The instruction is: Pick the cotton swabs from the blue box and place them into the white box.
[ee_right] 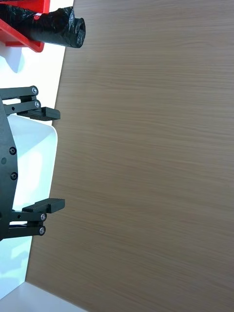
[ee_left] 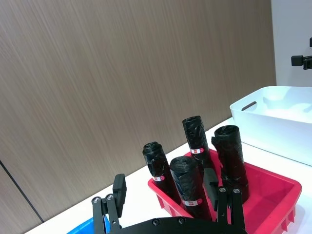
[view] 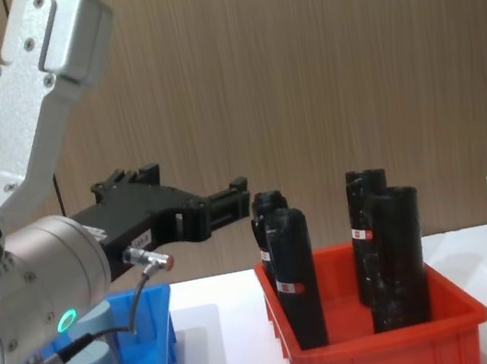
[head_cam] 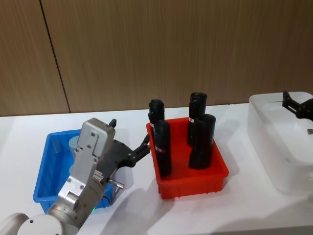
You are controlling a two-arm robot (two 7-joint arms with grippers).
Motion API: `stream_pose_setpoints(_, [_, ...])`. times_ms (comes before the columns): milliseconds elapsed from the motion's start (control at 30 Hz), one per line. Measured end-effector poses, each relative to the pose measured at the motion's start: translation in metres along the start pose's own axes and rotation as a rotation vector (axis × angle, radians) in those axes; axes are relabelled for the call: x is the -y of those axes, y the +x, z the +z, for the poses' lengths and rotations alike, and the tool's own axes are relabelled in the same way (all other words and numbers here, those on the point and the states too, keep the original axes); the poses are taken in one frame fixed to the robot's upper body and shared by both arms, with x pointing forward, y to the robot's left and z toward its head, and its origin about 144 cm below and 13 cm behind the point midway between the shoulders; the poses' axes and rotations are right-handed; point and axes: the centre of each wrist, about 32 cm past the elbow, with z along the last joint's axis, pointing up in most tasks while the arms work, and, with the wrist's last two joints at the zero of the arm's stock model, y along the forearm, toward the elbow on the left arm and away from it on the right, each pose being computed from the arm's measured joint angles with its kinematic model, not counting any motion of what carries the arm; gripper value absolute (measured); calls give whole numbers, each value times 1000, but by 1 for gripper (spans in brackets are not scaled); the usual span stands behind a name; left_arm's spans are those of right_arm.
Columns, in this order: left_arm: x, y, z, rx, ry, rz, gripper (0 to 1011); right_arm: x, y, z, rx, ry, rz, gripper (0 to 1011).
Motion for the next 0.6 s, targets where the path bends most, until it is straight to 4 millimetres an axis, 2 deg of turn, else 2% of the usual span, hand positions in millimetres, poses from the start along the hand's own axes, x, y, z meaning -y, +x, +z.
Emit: stream_pose_setpoints(600, [7,3,-3,-70,100,42,1004,0,0,0,0,0,0,1002])
